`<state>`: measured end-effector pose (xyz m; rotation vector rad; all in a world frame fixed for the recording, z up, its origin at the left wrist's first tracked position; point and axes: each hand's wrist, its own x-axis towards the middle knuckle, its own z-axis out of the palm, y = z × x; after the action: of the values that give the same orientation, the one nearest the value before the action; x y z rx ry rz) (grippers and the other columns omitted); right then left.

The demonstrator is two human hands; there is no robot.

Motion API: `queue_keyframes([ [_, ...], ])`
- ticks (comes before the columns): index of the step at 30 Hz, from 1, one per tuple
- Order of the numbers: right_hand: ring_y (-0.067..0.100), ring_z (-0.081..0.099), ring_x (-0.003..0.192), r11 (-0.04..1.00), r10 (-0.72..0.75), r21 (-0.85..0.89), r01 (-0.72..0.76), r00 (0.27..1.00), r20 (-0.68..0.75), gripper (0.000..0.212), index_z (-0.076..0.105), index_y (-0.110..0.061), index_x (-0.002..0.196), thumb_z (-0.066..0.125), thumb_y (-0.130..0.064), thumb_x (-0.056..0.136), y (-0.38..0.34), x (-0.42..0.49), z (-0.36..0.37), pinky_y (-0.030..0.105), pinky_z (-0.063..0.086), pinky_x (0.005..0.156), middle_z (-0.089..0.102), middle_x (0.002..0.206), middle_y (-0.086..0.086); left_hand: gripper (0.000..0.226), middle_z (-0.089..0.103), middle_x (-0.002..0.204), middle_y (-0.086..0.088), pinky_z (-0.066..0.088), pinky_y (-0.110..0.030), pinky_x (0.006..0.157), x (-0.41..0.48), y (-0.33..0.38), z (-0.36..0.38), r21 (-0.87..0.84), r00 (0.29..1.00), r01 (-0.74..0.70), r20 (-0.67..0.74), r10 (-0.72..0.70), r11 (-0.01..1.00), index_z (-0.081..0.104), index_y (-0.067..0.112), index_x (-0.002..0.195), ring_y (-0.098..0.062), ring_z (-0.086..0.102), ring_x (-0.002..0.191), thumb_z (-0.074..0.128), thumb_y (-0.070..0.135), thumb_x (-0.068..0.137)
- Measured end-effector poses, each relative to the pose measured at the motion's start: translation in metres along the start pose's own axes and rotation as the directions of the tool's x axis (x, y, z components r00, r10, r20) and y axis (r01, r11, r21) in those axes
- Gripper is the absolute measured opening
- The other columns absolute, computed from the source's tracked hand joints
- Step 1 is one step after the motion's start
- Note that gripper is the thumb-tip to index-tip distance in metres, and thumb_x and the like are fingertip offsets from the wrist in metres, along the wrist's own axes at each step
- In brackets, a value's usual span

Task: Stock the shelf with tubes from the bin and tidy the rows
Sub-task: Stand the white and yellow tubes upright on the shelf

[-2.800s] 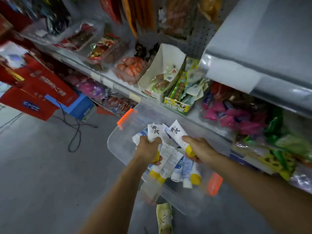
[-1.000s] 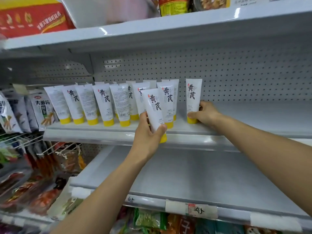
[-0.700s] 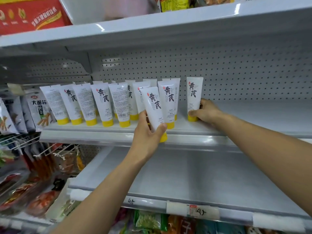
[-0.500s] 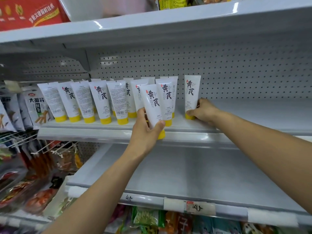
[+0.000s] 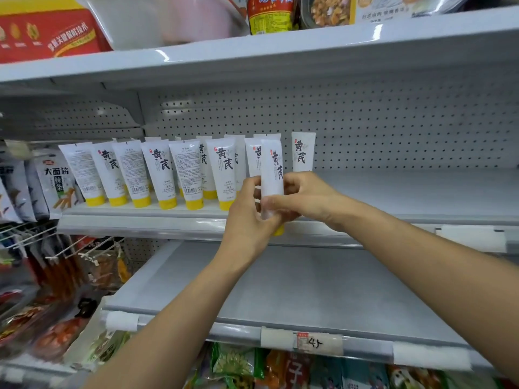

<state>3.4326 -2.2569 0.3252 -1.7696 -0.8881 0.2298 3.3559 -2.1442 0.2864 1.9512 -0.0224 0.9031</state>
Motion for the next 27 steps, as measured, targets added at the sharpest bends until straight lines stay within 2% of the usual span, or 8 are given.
queue_keyframes([
  [2,0.02,0.072,0.087,1.0,0.005,-0.006,-0.005,0.999,-0.042,0.031,0.066,-0.011,0.103,0.077,-0.017,0.075,0.0,-0.002,-0.003,0.036,0.059,0.073,0.075,0.093,0.006,0.048,0.064,0.101,0.01,0.052,-0.016,0.069,0.0,0.001,0.0,0.052,0.999,-0.01,0.049,0.008,0.999,0.049,0.032,0.116,-0.004,0.062,0.086,0.078,0.026,0.078],
  [6,0.018,0.07,0.081,0.999,0.001,-0.05,-0.01,0.984,-0.18,0.027,0.065,-0.012,0.101,0.075,-0.021,0.077,0.005,-0.002,-0.018,0.032,0.058,0.063,0.073,0.093,0.004,0.044,0.058,0.108,0.01,0.05,-0.03,0.08,-0.002,-0.008,-0.011,0.348,0.992,-0.078,0.121,0.038,0.934,0.052,0.03,0.123,-0.007,0.056,0.094,0.068,0.043,0.084],
  [11,0.017,0.067,0.084,0.996,0.01,-0.083,-0.037,0.954,-0.3,0.03,0.063,-0.014,0.106,0.074,-0.021,0.079,0.007,0.005,-0.036,0.029,0.054,0.061,0.068,0.095,-0.002,0.033,0.057,0.107,0.016,0.048,-0.03,0.078,-0.007,-0.013,-0.02,0.582,0.993,-0.098,0.117,0.036,0.807,0.054,0.033,0.12,-0.004,0.053,0.095,0.06,0.044,0.089],
  [14,0.011,0.065,0.081,0.993,0.006,-0.106,-0.043,0.947,-0.322,0.031,0.062,-0.013,0.108,0.073,-0.021,0.08,0.009,0.011,-0.039,0.027,0.056,0.063,0.066,0.093,-0.004,0.032,0.058,0.108,0.015,0.045,-0.029,0.078,-0.007,-0.017,-0.022,0.622,0.99,-0.087,0.143,-0.003,0.778,0.054,0.032,0.119,-0.004,0.052,0.095,0.059,0.042,0.09],
  [17,0.006,0.062,0.078,0.991,0.015,-0.121,-0.058,0.944,-0.33,0.031,0.06,-0.014,0.108,0.073,-0.02,0.08,0.013,0.018,-0.038,0.022,0.051,0.062,0.064,0.088,-0.009,0.031,0.057,0.108,0.015,0.043,-0.026,0.075,-0.006,-0.02,-0.024,0.639,0.986,-0.091,0.168,-0.022,0.764,0.054,0.032,0.118,-0.002,0.051,0.094,0.058,0.043,0.09],
  [22,0.017,0.065,0.086,0.977,0.05,-0.179,-0.114,0.944,-0.327,0.035,0.06,-0.013,0.109,0.073,-0.022,0.077,0.026,0.029,-0.031,0.031,0.051,0.071,0.065,0.093,-0.004,0.029,0.057,0.106,0.016,0.043,-0.027,0.075,-0.006,-0.023,-0.025,0.65,0.982,-0.097,0.185,-0.033,0.754,0.055,0.032,0.115,-0.005,0.054,0.097,0.058,0.045,0.09],
  [27,0.019,0.063,0.093,0.978,0.052,-0.177,-0.115,0.944,-0.327,0.039,0.058,-0.013,0.115,0.072,-0.023,0.08,0.03,0.031,-0.03,0.035,0.053,0.08,0.064,0.101,-0.001,0.028,0.056,0.104,0.017,0.042,-0.026,0.073,-0.005,-0.027,-0.03,0.651,0.984,-0.086,0.176,-0.039,0.754,0.055,0.032,0.114,-0.004,0.053,0.093,0.058,0.045,0.089],
])
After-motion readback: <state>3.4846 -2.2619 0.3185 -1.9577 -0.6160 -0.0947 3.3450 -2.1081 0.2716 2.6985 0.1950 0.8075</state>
